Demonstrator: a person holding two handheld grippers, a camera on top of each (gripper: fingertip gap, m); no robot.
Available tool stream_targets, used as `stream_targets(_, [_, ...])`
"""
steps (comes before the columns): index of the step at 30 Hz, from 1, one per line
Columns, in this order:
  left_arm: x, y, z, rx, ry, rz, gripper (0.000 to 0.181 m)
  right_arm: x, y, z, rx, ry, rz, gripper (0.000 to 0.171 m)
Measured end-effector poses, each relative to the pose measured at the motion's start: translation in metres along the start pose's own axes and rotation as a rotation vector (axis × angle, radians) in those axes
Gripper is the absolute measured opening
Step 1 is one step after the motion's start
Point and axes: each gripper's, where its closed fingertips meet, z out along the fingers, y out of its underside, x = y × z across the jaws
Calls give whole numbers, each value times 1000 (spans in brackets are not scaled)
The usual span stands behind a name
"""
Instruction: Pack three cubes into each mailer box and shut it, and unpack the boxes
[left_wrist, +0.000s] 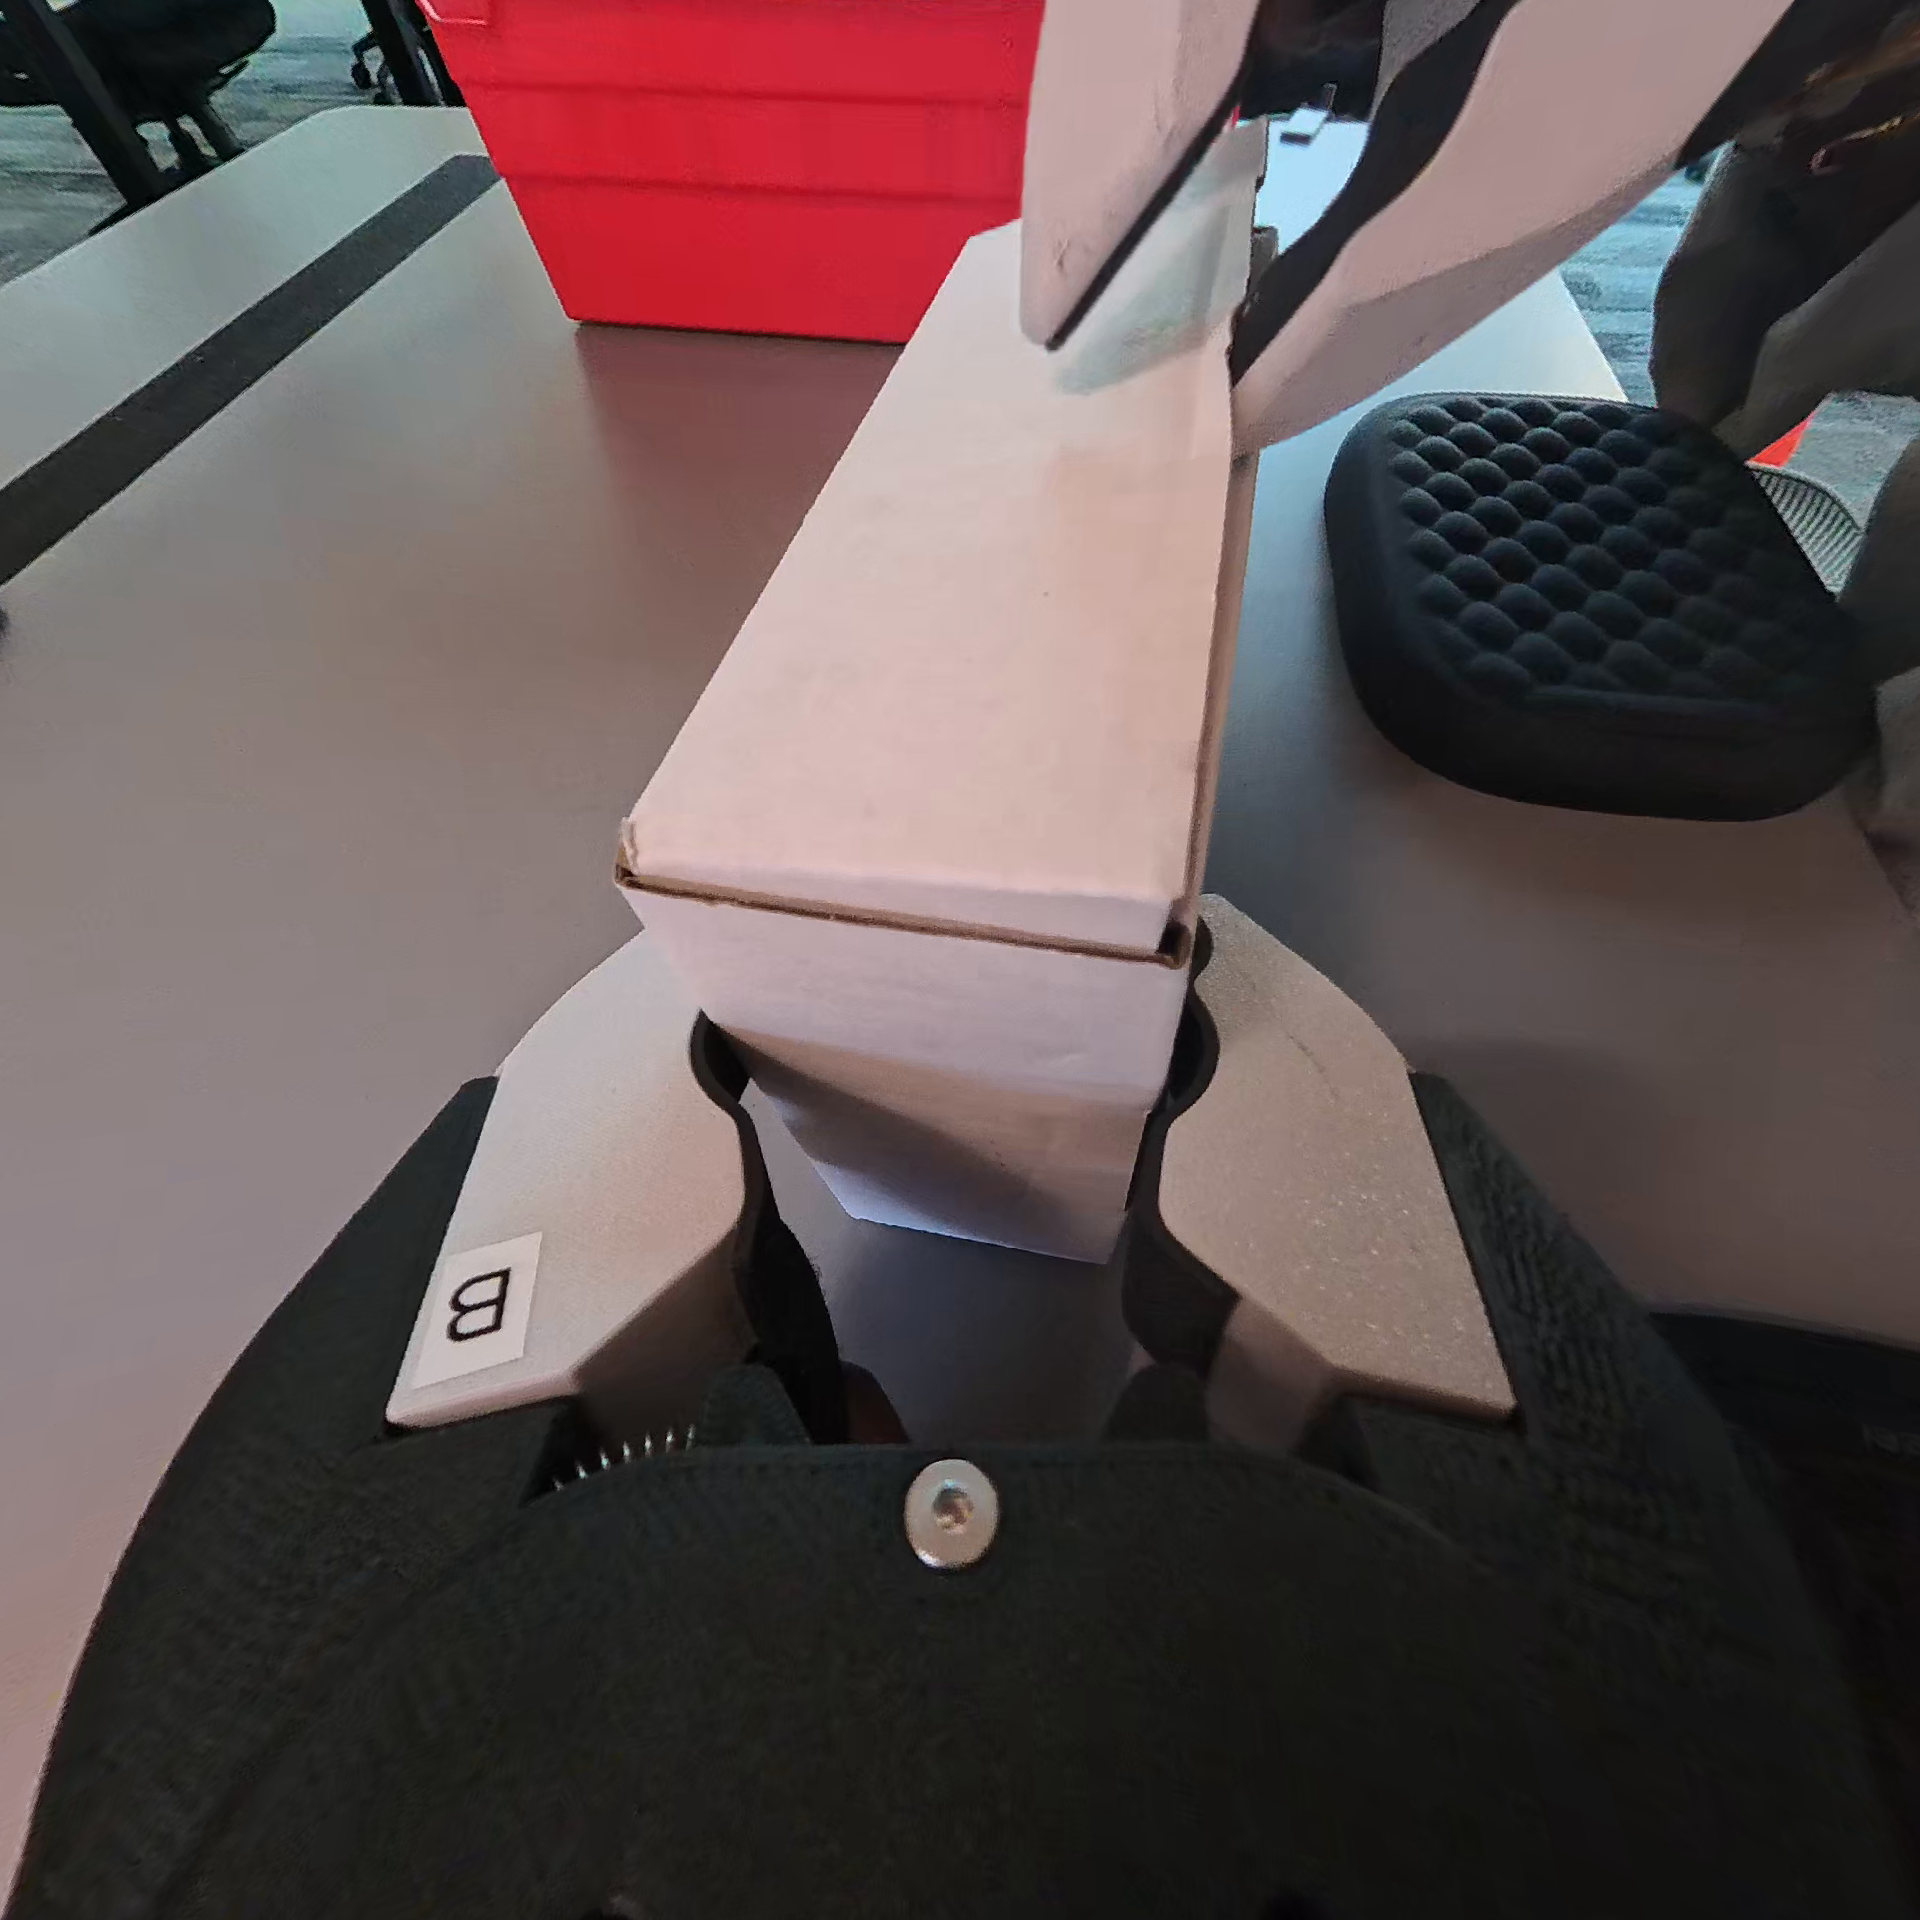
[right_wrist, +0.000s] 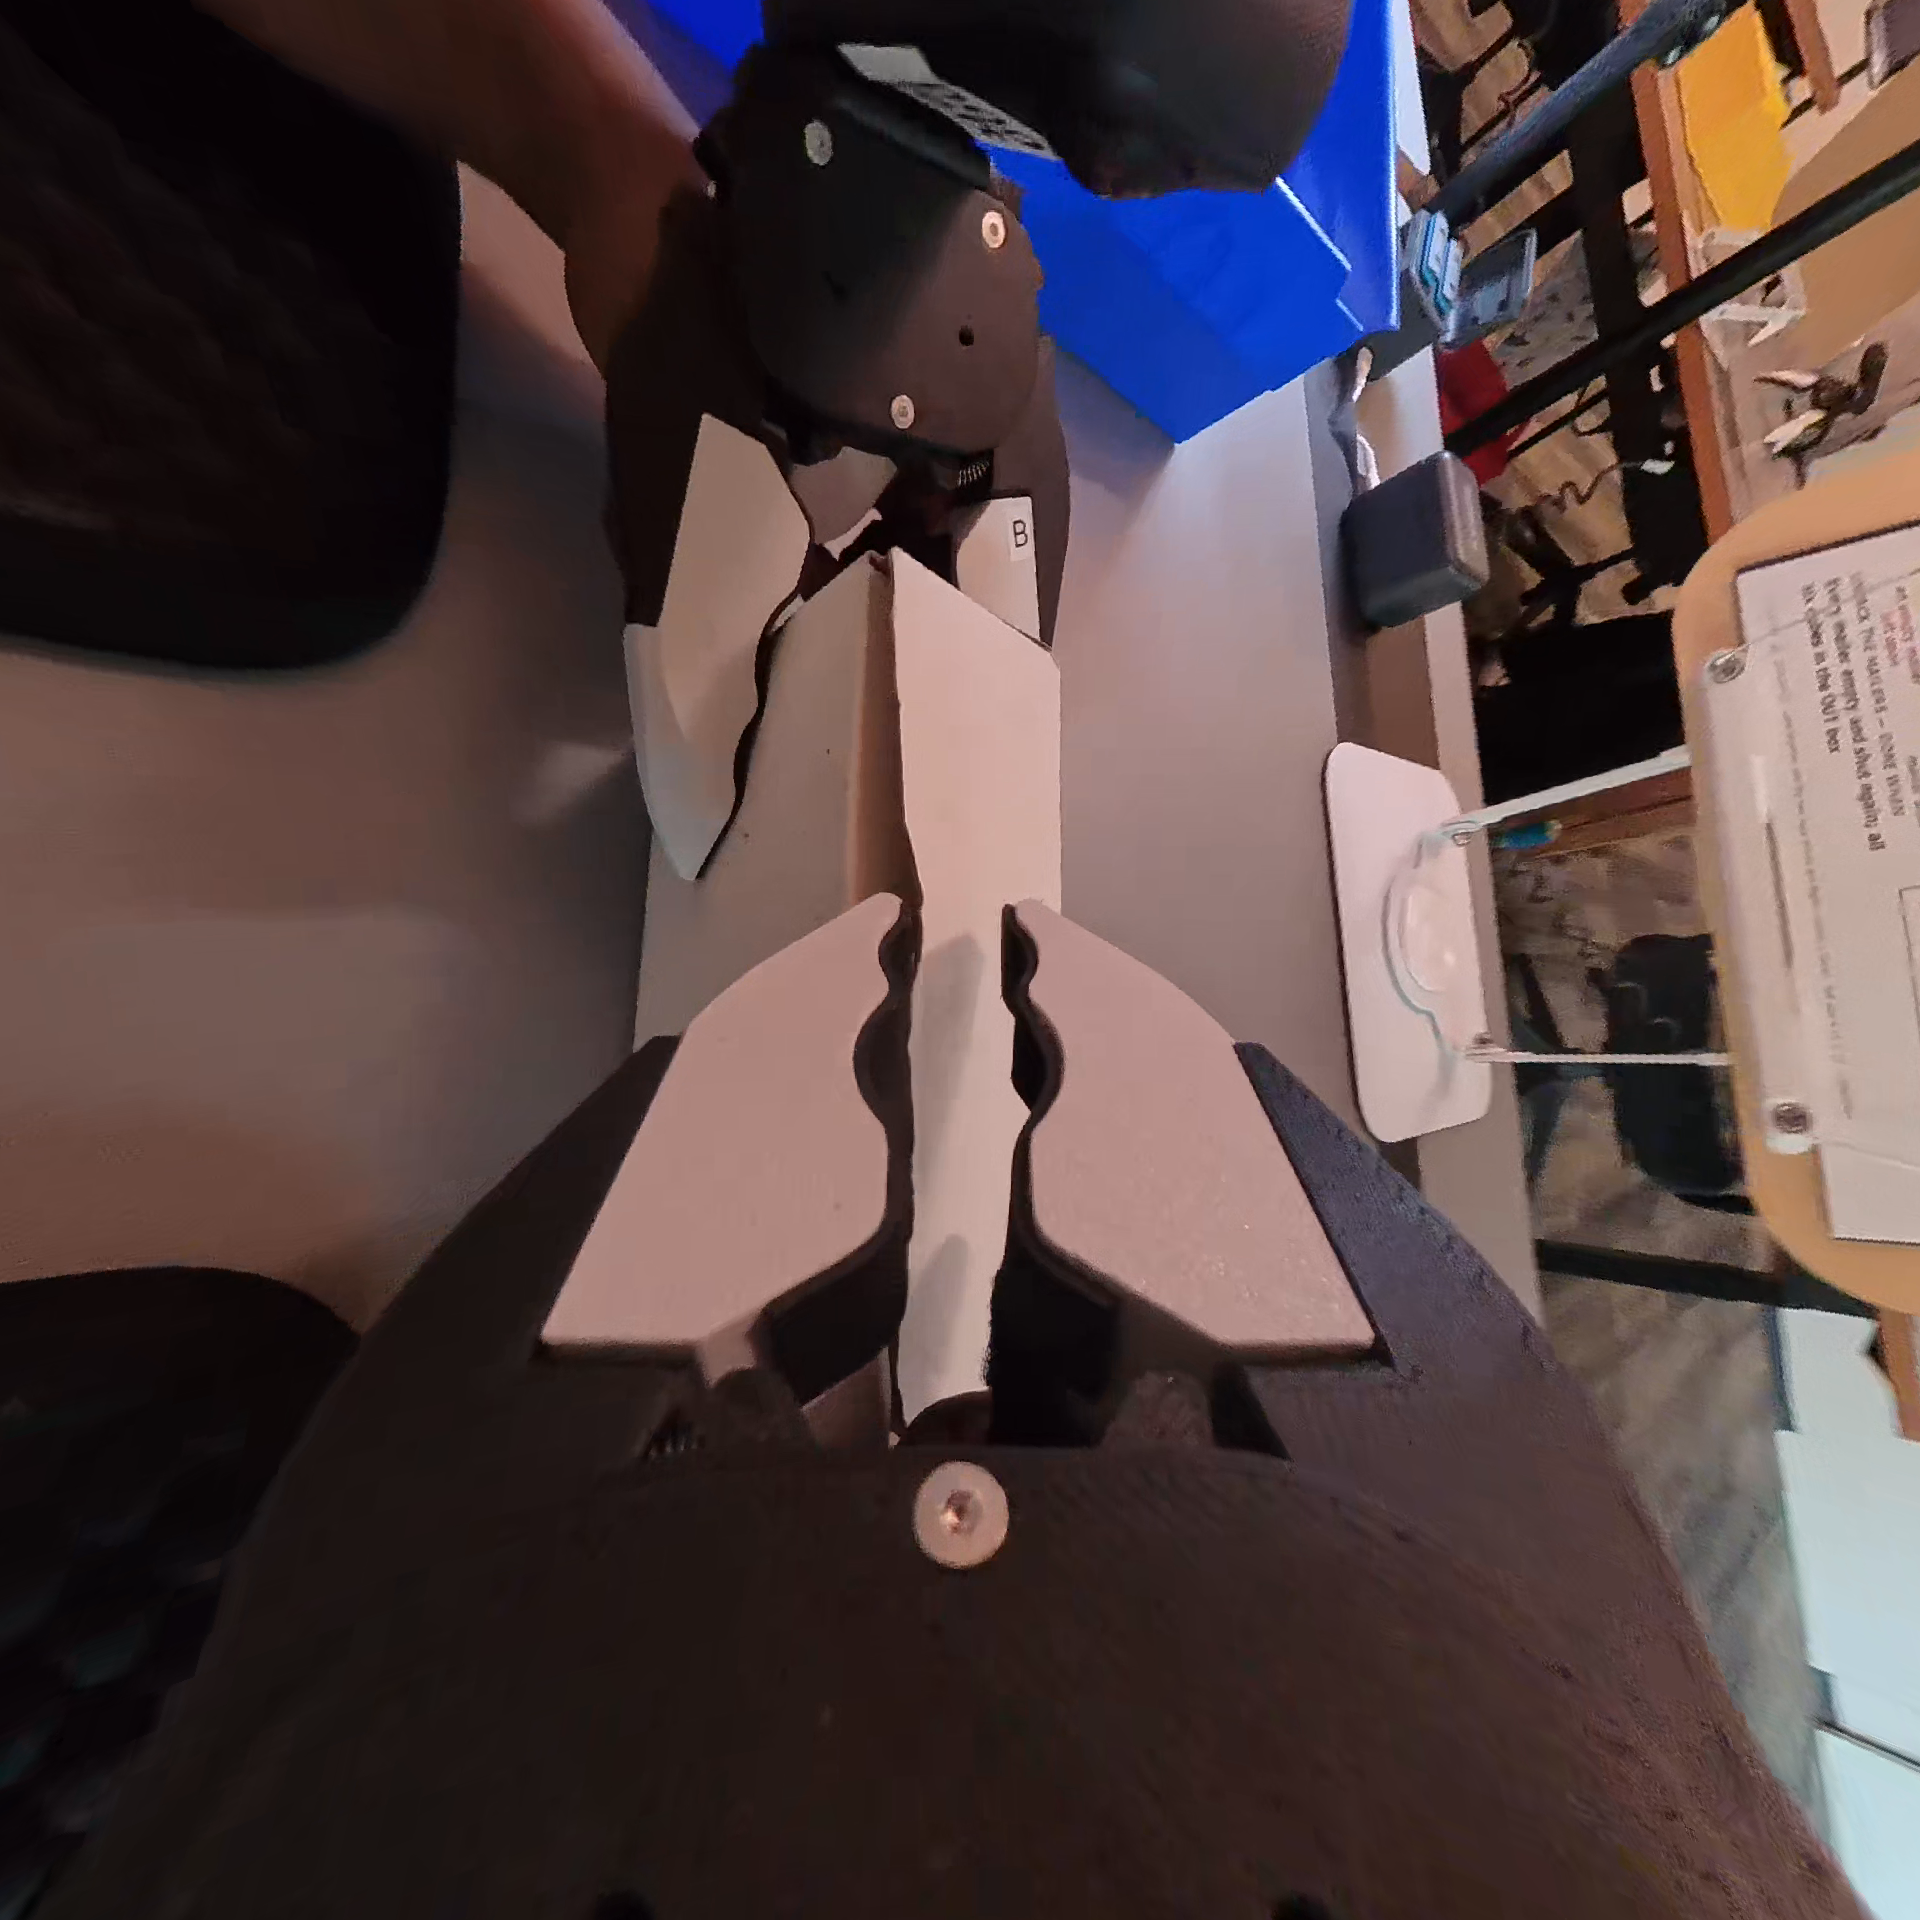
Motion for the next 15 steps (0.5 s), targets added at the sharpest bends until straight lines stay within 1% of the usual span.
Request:
stream_targets(2, [0,0,0,-2,-6,14,80,0,0,0,-31,17,-53,17])
stream_targets(3, [-1,1,1,-3,-17,22,80,-1,0,1,-49,19,-84,15])
stream_targets(4, [-2,2,0,-7,-29,36,79,-2,-1,1,-61,30,-117,6])
stream_targets(6, [-2,2,-1,-9,-36,54,79,-1,-3,-1,-55,43,-125,4])
stream_targets(7, [-1,2,-1,-10,-34,54,80,2,-4,-3,-39,33,-80,4])
stream_targets(8, [0,4,0,-20,-26,66,79,12,-7,-7,-2,60,-19,3])
stream_targets(9, [5,2,0,-10,-14,125,79,27,-10,-15,44,97,56,2])
stream_targets(10, [9,0,2,-14,-23,168,79,34,-9,-19,62,58,152,2])
stream_targets(11, [9,0,3,-19,-33,159,80,37,-6,-19,73,7,233,2])
stream_targets(13, [7,1,4,-21,-18,129,80,41,-1,-14,83,-57,315,2])
stream_targets(15, [8,0,5,-16,-18,139,80,49,5,-9,51,-110,384,4])
